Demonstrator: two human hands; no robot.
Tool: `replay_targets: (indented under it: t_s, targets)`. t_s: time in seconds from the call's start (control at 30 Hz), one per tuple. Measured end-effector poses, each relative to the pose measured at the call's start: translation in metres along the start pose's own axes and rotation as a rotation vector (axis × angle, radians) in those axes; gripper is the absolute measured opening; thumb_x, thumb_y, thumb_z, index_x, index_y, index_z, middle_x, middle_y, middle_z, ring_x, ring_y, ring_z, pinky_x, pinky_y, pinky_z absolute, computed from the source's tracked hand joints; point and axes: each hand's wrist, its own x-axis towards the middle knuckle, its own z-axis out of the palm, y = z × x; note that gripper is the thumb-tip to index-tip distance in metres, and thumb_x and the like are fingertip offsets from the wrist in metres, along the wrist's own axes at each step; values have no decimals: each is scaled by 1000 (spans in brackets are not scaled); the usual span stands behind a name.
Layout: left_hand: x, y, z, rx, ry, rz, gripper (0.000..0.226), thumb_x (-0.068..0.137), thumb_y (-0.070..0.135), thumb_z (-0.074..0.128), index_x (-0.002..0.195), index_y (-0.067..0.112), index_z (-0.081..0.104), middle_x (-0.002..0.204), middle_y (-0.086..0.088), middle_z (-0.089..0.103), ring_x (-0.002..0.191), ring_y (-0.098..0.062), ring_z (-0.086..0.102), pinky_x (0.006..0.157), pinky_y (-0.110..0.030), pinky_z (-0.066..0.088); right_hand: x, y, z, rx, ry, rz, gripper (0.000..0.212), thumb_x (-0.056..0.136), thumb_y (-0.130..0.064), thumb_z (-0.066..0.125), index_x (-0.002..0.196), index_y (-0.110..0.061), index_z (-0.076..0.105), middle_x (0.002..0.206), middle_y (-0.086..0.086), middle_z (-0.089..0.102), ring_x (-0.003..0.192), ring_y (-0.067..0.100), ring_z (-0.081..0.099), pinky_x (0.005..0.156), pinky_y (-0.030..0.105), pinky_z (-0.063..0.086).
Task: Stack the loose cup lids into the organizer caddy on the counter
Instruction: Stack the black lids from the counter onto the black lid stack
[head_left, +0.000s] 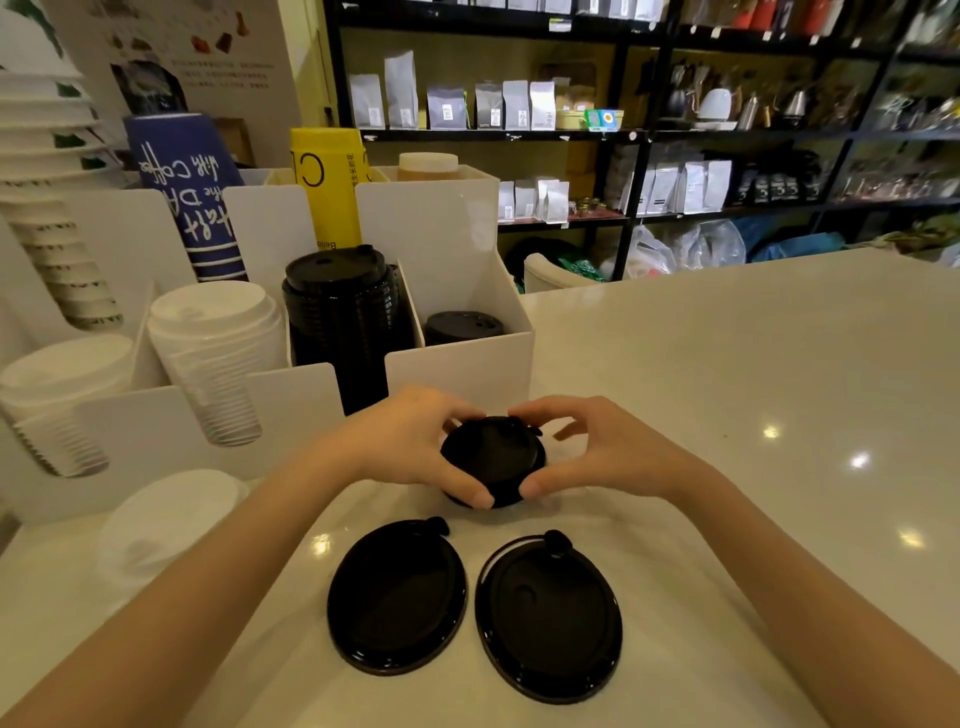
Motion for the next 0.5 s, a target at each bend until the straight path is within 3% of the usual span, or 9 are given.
replay_targets:
  t_s: [0.13,0.33,0.43,0.5]
  targets:
    - [-15,5,-23,-92,156,25,76,60,45,74,127,23,45,125,4,57,108,-8,52,86,-24,46,-1,-16,-13,93,41,-54,59,58,-38,73,115,-38,54,117,-13,60,113,5,52,96,27,43]
    - [-48,14,-58,-130,452,91,68,56,44,76,118,27,54,99,14,59,88,3,54,75,-12,47,14,-49,-29,179,119,-163,62,54,-36,78,113,-40,59,114,-15,65,111,4,56,99,33,45]
    - [-59,11,-71,-108,625,112,73,54,53,75,119,29,53,100,16,57,92,1,54,75,-9,44,30,-68,-34,195,124,-226,56,59,-31,74,109,-45,55,108,-21,64,107,1,57,97,29,45]
    - [-62,5,-77,-149,708,101,74,51,58,71,117,30,53,101,16,58,97,-2,55,75,-8,46,43,-80,-33,196,140,-254,60,61,-35,71,117,-41,51,118,-16,59,113,9,53,101,38,44]
